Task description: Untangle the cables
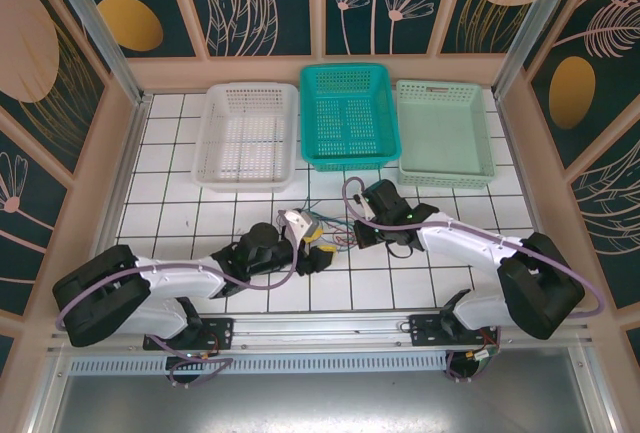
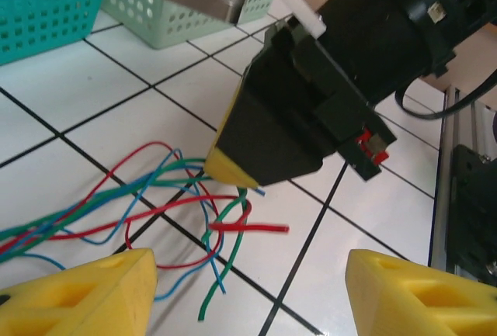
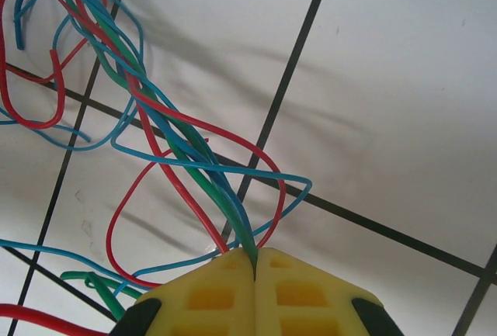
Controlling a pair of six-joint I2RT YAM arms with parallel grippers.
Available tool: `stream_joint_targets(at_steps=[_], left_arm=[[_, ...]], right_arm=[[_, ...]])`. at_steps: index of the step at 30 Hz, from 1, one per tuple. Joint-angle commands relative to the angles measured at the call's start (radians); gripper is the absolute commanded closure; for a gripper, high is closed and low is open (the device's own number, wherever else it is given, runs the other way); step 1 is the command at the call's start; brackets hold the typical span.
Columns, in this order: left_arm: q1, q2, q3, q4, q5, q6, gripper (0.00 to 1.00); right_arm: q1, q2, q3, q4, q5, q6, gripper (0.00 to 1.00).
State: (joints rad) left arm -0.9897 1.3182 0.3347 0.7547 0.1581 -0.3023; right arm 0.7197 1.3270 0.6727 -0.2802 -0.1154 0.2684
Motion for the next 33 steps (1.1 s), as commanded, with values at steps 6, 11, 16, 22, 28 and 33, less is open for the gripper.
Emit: stream_joint_targets(at_steps=[6, 11, 16, 22, 28, 33], left_arm=[[-0.014, 0.106, 0.095, 0.012, 0.000, 0.101, 0.34], [-0.022, 0.119, 0.088, -0.002, -0.021, 0.123, 0.34], [-0.024, 0.160, 0.128, -0.013, -0.006, 0.141, 0.35], [-0.031, 0.220, 0.152, 0.022, -0.005, 0.121, 0.58], [-0.032, 0.187, 0.123, 0.046, -0.029, 0.098, 0.94], [-0.031, 0.138, 0.134, 0.018, -0.006, 0.089, 1.00]], right_arm=[[-0.006, -0.036, -0.009, 0.022, -0.060, -0.005, 1.00], [-0.006, -0.034, -0.010, 0.017, -0.080, -0.002, 1.00], [-0.009, -0.040, -0.018, 0.022, -0.084, 0.004, 1.00], [-0.018, -0.034, -0.016, 0.016, -0.090, 0.012, 1.00], [-0.069, -0.039, -0.036, 0.002, -0.095, 0.027, 1.00], [-0.116, -0.040, -0.050, -0.027, -0.048, 0.049, 1.00]])
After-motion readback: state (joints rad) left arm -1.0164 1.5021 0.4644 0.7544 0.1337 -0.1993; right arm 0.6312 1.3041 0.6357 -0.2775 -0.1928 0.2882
